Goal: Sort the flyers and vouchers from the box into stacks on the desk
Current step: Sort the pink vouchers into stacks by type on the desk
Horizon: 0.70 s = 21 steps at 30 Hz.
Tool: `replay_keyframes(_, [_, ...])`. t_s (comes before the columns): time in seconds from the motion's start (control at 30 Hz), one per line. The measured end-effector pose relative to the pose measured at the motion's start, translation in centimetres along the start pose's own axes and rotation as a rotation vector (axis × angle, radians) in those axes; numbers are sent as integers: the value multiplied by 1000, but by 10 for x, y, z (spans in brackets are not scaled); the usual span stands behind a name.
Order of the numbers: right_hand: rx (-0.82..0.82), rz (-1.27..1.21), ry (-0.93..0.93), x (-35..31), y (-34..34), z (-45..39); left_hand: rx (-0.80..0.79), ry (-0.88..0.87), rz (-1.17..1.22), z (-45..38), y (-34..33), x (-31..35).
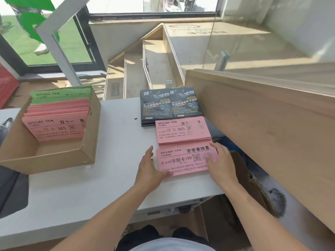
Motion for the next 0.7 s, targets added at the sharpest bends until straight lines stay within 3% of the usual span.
replay_keyframes(0.13, [-162, 94, -11, 11, -9, 7, -101, -109, -147, 7, -17, -5])
replay_keyframes(0.27, [-199, 220, 28, 7, -10, 6, -72, -232, -262, 4, -22, 4])
replay_keyframes(0.47, [-154, 351, 62, 0, -11, -2, -69, -211, -206, -3, -20, 19])
replay_keyframes(0.7, [-188, 260, 25, 2, -10, -2, -151, -182, -76, -5, -30, 17])
Point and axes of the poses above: each hand's wrist, its own z-axis away from the middle knuckle, its own y-axis out of the back of the hand, x = y × z, the point moved 2 cm from there along -z, towards the middle knuckle, and after that the axes turned 11 degrees about -y, right-handed, at the moved point
